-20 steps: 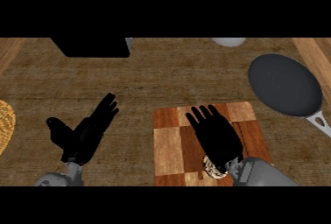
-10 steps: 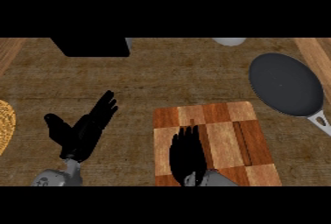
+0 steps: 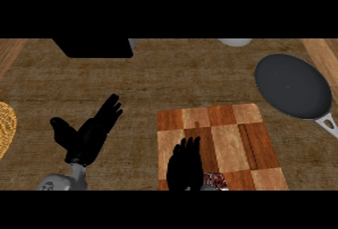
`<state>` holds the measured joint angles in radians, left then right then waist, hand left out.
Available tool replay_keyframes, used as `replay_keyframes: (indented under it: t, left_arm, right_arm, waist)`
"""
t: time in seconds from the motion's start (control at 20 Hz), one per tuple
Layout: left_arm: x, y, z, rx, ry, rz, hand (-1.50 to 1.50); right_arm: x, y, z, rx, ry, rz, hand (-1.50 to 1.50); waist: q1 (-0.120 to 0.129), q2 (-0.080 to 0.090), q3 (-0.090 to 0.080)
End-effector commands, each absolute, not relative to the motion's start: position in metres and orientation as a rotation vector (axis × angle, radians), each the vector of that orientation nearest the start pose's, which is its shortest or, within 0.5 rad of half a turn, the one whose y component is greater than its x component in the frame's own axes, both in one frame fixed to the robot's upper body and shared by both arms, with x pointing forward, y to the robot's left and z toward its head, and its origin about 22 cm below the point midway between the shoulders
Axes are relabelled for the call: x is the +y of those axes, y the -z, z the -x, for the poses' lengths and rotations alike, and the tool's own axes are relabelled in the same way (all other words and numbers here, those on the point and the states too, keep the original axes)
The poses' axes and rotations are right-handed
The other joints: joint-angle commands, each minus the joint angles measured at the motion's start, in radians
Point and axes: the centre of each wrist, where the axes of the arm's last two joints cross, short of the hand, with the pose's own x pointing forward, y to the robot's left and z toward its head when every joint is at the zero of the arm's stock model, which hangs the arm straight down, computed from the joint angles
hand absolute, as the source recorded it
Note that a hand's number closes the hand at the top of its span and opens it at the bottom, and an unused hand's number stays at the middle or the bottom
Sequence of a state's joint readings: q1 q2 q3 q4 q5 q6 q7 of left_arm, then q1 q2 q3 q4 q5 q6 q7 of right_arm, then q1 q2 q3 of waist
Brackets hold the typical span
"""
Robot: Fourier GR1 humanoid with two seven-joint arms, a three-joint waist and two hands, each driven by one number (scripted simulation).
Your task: Pick the cupcake from the cutting board and place it in the pan
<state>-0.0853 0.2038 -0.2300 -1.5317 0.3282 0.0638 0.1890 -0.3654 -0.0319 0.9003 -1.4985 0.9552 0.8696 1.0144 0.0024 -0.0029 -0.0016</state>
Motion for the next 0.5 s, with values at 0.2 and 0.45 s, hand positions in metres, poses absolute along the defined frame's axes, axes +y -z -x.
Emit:
replay_keyframes:
  t: [0.2,0.45]
  left_arm:
    - [0.217,-0.011,-0.246,-1.352,0.091,0.225,0.00]
    - [0.199,-0.011,-0.256,-1.351,0.075,0.237,0.00]
  right_arm:
    - [-0.009,-0.030,-0.191,-0.334,-1.937,1.272,-1.50]
    - [-0.027,-0.016,-0.208,-0.321,-1.905,1.245,-1.50]
  waist:
    - [-0.004,-0.003,0.001]
    - [-0.004,0.002,0.002]
